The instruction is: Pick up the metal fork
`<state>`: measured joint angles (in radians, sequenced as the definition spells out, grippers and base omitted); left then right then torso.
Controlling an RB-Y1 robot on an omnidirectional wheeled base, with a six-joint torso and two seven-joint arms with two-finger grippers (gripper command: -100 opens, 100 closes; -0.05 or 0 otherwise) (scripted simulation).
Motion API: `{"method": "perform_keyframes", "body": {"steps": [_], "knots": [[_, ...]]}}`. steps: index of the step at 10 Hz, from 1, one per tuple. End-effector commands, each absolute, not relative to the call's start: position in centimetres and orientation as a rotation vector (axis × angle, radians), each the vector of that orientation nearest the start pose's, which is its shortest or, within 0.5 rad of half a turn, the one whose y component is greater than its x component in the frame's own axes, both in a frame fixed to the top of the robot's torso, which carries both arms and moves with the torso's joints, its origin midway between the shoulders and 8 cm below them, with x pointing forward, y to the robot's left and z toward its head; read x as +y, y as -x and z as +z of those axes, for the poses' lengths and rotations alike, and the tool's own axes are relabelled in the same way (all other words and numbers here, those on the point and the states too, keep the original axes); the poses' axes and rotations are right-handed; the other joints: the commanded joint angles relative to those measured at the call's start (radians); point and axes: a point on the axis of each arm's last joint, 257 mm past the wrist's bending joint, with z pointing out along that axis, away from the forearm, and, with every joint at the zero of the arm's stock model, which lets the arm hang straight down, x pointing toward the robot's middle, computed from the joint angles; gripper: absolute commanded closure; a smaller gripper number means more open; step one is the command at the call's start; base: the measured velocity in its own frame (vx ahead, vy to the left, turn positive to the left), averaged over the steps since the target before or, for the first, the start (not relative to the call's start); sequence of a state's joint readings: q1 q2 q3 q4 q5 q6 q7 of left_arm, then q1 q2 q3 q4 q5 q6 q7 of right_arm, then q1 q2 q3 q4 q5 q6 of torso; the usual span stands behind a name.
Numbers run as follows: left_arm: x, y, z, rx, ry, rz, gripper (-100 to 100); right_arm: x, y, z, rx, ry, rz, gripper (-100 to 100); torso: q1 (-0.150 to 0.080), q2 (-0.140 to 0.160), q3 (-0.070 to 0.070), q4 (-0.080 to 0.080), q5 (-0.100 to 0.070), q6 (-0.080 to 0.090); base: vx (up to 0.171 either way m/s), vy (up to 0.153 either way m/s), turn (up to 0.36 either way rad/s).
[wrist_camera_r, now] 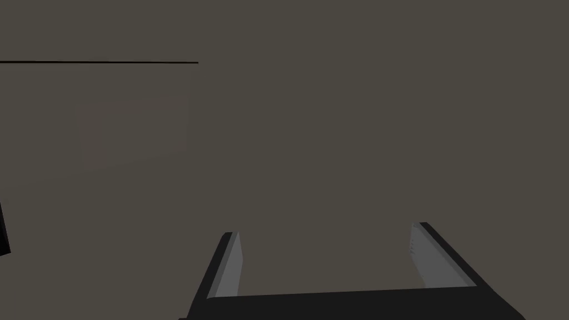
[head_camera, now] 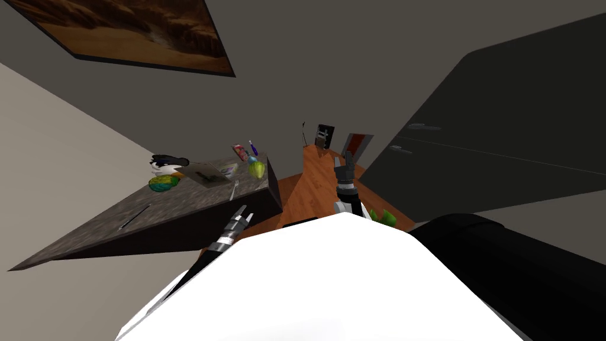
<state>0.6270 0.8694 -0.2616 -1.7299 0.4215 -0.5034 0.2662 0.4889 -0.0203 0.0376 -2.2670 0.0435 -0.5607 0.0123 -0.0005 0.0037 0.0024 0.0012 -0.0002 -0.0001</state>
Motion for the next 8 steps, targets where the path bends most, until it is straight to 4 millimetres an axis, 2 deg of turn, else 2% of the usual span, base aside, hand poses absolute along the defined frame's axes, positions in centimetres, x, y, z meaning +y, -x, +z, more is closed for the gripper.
{"method": "perform_keyframes", "body": {"steps": [1,2,3,4,5,6,7,8], "knots": [[36.6,-29.9,-32.1,1.588,1.267,-1.261,-100,-25.6,-33.9,3.3,0.618,-0.569,1.321,0,0.000,0.000,0.000,0.000,0.000,0.000,-0.053,-0.040,-0.113],[36.9,-29.9,-32.0,1.611,1.251,-1.249,-100,-25.6,-33.9,3.3,0.618,-0.569,1.321,0,-0.001,0.000,0.000,0.000,0.000,0.000,-0.047,-0.033,-0.044],[38.3,-28.6,-33.6,1.653,1.288,-1.203,-100,-25.6,-33.9,3.3,0.618,-0.569,1.321,0,-0.001,-0.001,0.000,0.000,0.000,0.000,-0.054,-0.038,-0.103],[38.7,-28.6,-33.4,1.674,1.271,-1.190,-100,-25.6,-33.9,3.3,0.618,-0.569,1.321,0,-0.001,0.000,0.000,0.000,0.000,0.000,-0.046,-0.031,-0.051],[40.1,-27.2,-34.9,1.714,1.307,-1.141,-100,-25.6,-33.9,3.3,0.618,-0.569,1.321,0,0.000,-0.001,0.000,0.000,0.000,0.000,-0.042,-0.028,-0.134],[40.6,-27.2,-34.7,1.738,1.287,-1.125,-100,-25.6,-33.9,3.3,0.618,-0.569,1.321,0,0.000,-0.001,-0.001,0.000,0.000,0.000,-0.036,-0.014,-0.059],[42.1,-25.8,-36.1,1.781,1.315,-1.069,-100,-25.6,-33.9,3.3,0.618,-0.569,1.321,0,0.000,-0.001,-0.001,0.000,0.000,0.000,-0.047,-0.023,-0.140],[42.6,-25.8,-35.8,1.803,1.297,-1.054,-100,-25.6,-33.9,3.3,0.618,-0.569,1.321,0,0.000,-0.001,-0.001,0.000,0.000,0.000,-0.036,-0.019,-0.054]]}}
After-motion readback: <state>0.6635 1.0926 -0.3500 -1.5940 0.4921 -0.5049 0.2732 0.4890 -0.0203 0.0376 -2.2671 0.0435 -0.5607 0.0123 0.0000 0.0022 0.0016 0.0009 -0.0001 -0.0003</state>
